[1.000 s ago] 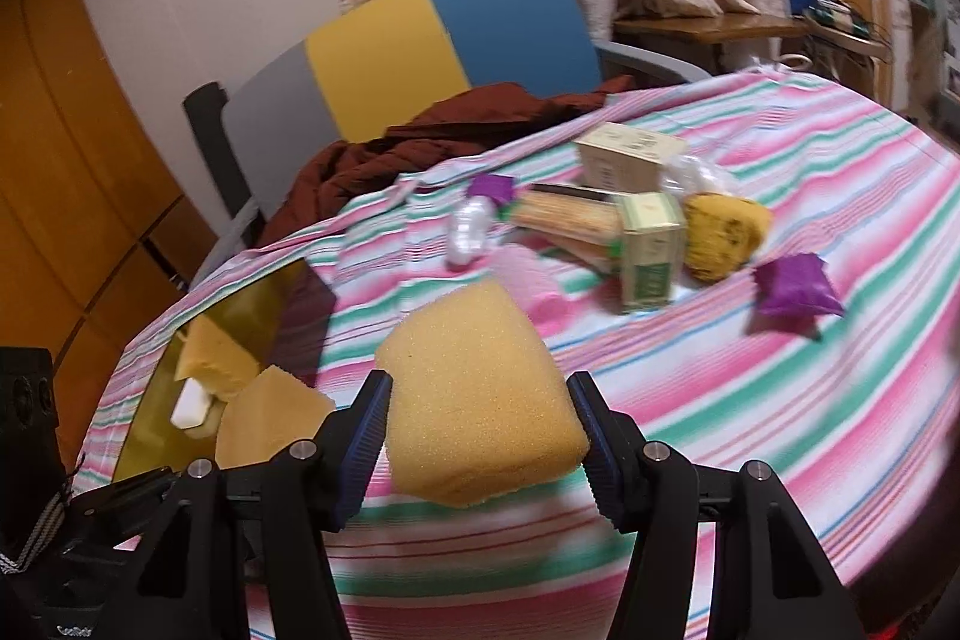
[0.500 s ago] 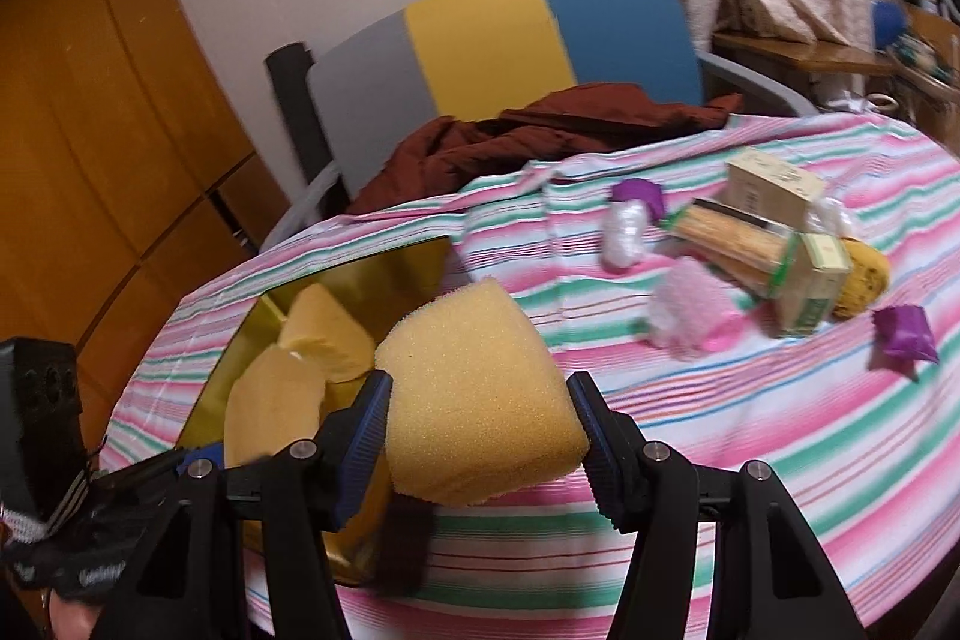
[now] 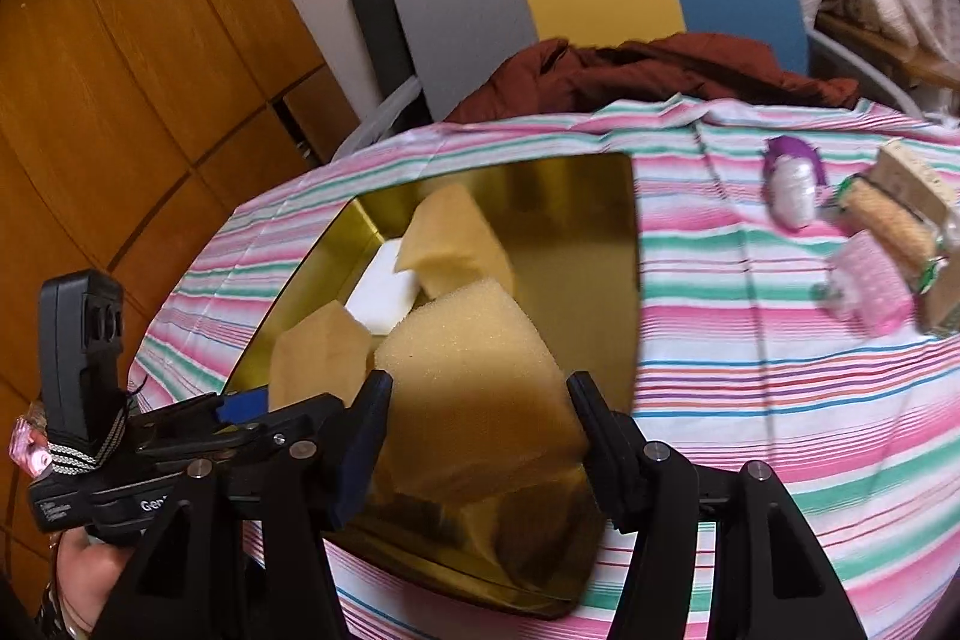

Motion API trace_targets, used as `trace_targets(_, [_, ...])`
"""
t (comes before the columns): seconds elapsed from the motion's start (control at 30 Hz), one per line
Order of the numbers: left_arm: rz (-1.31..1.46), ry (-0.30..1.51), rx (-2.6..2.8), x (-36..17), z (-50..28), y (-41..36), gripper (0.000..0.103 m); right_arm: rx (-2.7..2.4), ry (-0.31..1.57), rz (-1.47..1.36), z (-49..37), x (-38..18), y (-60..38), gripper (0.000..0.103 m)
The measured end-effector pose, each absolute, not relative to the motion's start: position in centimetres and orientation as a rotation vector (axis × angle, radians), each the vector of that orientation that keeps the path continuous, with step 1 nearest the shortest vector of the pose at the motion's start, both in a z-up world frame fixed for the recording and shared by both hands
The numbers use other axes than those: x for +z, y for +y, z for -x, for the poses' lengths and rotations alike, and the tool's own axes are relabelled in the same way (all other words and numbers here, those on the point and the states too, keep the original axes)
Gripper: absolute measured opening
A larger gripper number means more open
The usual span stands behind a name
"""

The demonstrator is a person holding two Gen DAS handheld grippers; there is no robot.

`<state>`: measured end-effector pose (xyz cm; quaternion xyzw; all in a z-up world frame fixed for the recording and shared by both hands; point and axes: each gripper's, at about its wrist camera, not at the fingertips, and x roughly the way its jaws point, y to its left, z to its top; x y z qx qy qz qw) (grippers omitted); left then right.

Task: Organize objects
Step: 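Lower both sponges into the gold tray and open both tools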

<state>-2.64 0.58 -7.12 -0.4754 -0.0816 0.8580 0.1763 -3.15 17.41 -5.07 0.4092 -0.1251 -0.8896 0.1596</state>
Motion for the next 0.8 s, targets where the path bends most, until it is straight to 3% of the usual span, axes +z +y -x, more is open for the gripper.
trace_targets(0.3, [1.418, -0.126, 2.47, -7.6, 3.4, -0.3, 0.06, -2.488, -0.422, -1.217, 5.5, -6.5, 14.6, 0.062])
trace_targets(0.4, [1.436, -0.049, 2.524, -7.2, 3.6, -0.3, 0.062, -2.476, -0.457, -1.222, 6.2, -6.7, 14.0, 0.071])
trace_targets(0.53, [1.439, -0.146, 2.51, -6.8, 3.8, -1.5, 0.064, -2.486, -0.505, -1.194, 5.8, -6.3, 14.1, 0.083])
trace_targets(0.8, [1.416, -0.157, 2.532, -6.2, 3.7, -1.6, 0.071, -2.51, -0.493, -1.168, 4.8, -5.5, 14.6, 0.084])
